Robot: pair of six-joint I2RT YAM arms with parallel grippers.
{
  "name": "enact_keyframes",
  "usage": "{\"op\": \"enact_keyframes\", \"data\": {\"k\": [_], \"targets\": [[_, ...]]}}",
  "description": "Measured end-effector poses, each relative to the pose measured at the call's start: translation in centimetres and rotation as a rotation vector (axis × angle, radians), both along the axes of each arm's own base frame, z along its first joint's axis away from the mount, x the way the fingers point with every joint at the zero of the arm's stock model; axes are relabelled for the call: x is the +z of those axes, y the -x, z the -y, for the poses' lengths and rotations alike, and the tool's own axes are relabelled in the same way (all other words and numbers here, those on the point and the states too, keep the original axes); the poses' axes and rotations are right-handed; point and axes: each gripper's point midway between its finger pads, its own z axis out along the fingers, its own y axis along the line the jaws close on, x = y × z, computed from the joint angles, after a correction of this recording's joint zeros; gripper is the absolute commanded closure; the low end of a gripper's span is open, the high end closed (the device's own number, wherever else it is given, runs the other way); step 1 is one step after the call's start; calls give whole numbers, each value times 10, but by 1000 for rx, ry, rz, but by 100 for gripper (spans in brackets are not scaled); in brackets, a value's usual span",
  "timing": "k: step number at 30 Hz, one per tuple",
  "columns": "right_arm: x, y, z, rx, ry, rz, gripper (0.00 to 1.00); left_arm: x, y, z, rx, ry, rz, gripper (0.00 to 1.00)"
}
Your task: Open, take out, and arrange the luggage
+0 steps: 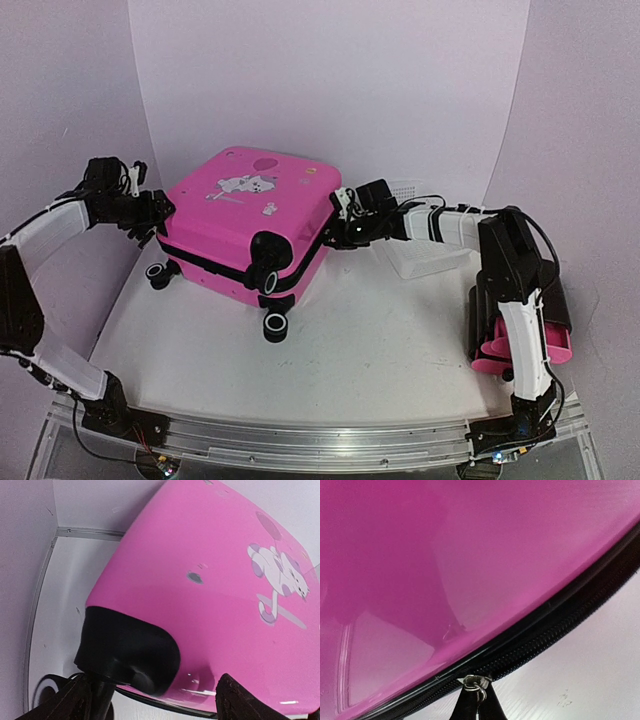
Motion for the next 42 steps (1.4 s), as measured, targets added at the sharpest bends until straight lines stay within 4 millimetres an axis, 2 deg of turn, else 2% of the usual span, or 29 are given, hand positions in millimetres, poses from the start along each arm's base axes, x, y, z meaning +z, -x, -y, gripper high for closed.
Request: {"op": "enact_keyframes", "data": {"k": [2, 3, 6, 8, 10, 12, 15, 18, 22, 25, 28, 30, 33, 35, 39, 42], "targets": [[0, -10, 2, -4, 13, 21, 100, 3, 22, 9, 5, 6, 2, 12], [0, -15, 1, 0, 18, 35, 100, 1, 40, 23, -17, 29, -24, 12], [-1, -20, 0, 13, 27, 58, 100, -32, 100, 62, -113, 36, -206, 12], [-2, -20, 1, 21, 34, 64, 100, -40, 128, 72, -148, 22, -276, 13], [-2, -20, 2, 29, 36, 67, 100, -29, 148, 79, -182, 14, -263, 18], [-2, -20, 3, 39, 37, 73, 100, -7, 166, 96, -250, 24, -202, 21], [-2, -21, 4, 48, 42, 82, 100, 15, 195, 144, -436, 50, -131, 19], [-2, -21, 4, 55, 48, 92, 100, 13, 214, 189, -599, 65, -130, 12], [-2, -21, 5, 57, 53, 94, 100, -15, 213, 228, -683, 60, -195, 9], [-3, -21, 6, 58, 54, 93, 100, -35, 207, 248, -714, 58, -229, 12], [-3, -21, 6, 60, 55, 94, 100, -50, 195, 263, -721, 46, -256, 24], [-3, -21, 6, 62, 55, 93, 100, -55, 185, 272, -716, 43, -259, 35], [-4, -19, 7, 62, 59, 92, 100, -56, 171, 279, -689, 45, -248, 49], [-7, -15, 11, 60, 67, 84, 100, -58, 169, 279, -668, 44, -261, 57], [-9, -2, 15, 66, 83, 90, 100, -58, 168, 278, -632, 52, -280, 68], [-9, 19, 12, 84, 107, 98, 100, -57, 168, 281, -628, 54, -285, 73]]}}
